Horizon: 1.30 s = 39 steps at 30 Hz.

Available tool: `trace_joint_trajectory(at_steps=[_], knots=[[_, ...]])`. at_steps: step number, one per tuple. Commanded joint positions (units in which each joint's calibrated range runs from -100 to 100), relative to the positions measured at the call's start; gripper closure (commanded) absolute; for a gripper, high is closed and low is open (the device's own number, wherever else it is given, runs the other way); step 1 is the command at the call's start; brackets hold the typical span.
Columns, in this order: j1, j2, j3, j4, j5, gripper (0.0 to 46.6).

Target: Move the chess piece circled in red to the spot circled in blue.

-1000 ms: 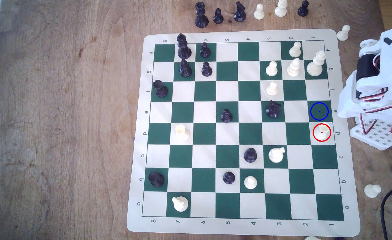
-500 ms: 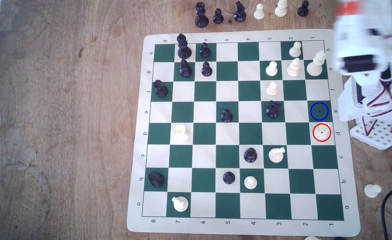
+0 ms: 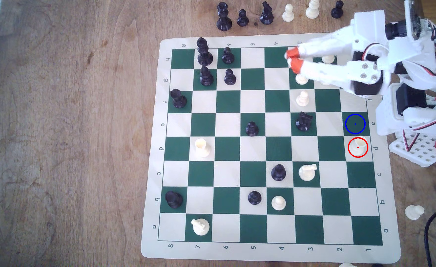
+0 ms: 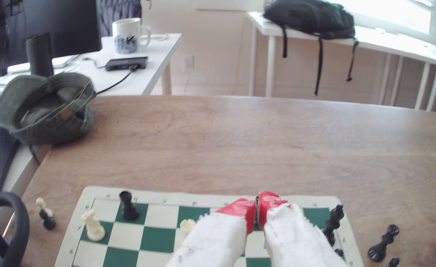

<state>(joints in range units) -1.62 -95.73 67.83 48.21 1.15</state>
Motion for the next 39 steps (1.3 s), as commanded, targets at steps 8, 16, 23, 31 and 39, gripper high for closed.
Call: trace_joint_trajectory(at_steps=[8,16,23,31,39], knots=[[-14.92,4.30,-9.80,24.27,-2.78,46.4],[-17.89,16.19,-12.89,35.09,0.10,38.5],[-19.77,22.04,-12.34,43.03,0.10,32.8],[-19.38,22.30,-11.25,47.78,0.44,31.0],[-18.99,18.05,-2.55,46.47,0.78,31.6]])
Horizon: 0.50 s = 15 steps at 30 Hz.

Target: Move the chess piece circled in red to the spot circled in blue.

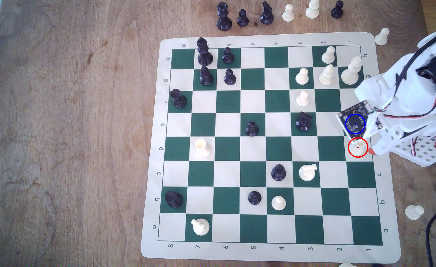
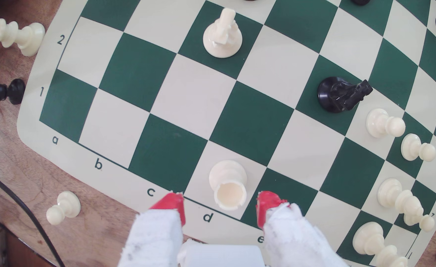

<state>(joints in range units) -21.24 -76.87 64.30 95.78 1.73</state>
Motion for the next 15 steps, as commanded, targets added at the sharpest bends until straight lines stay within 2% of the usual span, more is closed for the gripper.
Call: trace_joint_trajectory(at_steps=[1,8,15], knots=[[0.63,-0.54,1.07,-1.18,0.24,31.6],[0.79,-0.37,5.69,-4.62,1.27,31.8],[3.84,-1.31,7.77,-4.21,3.37,31.3]])
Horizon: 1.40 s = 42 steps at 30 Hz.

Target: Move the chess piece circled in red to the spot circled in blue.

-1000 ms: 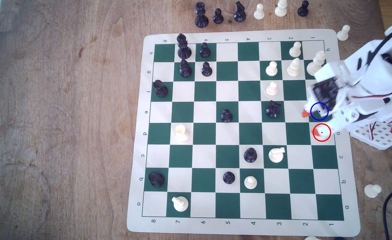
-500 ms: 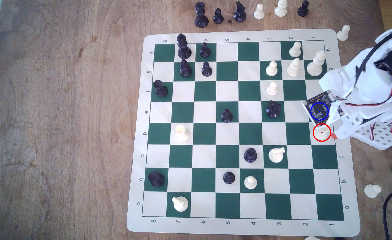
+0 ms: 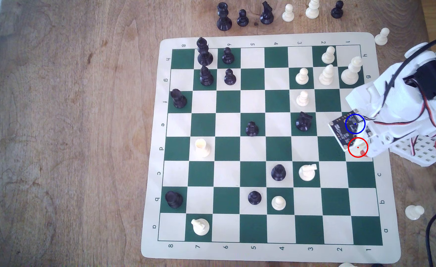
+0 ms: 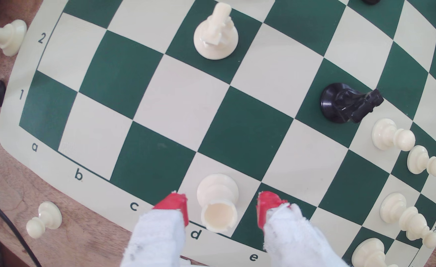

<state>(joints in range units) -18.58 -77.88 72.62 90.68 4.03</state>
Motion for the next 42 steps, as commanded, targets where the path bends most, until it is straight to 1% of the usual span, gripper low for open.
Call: trace_joint_trajectory(at_steps=[1,4,6,8,19,37,42], knots=[[1.65,-0.22,-0.45,1.13,1.37,31.2],[2.28,-0.13,0.46,1.30,1.76,31.1],[1.26,0.89,1.45,0.72,0.78,31.1],[0.71,2.84,1.82,0.15,0.59,31.1],[-0.15,12.85,1.36,-1.90,2.10,31.3],[-1.17,21.68,2.00,-6.89,2.20,33.5],[-0.93,21.94,2.00,-8.12,2.20,33.5]])
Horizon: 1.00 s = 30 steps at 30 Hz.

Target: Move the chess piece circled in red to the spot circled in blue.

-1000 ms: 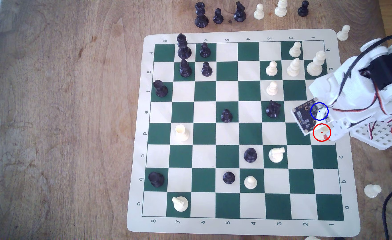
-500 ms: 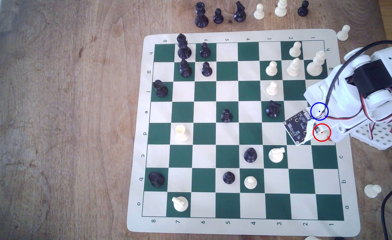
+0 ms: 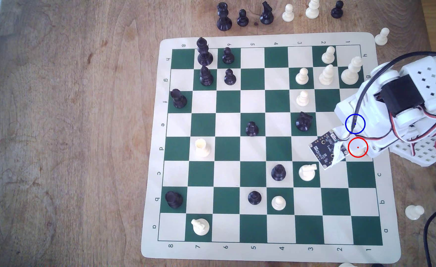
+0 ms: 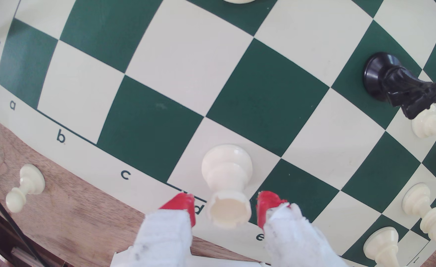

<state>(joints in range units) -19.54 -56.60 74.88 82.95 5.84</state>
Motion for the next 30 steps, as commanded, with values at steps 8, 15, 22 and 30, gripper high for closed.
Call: trace_joint_trajectory(at_steps=[8,15,22,30], knots=[[-0.21,-1.30,-0.81,-0.39,0.10,33.9],[-0.21,-1.64,-0.71,-1.38,0.00,34.2],[-0.21,-2.65,-0.26,-2.77,-0.15,35.4],[-0.44,-3.42,-0.26,-3.01,-0.10,38.3]])
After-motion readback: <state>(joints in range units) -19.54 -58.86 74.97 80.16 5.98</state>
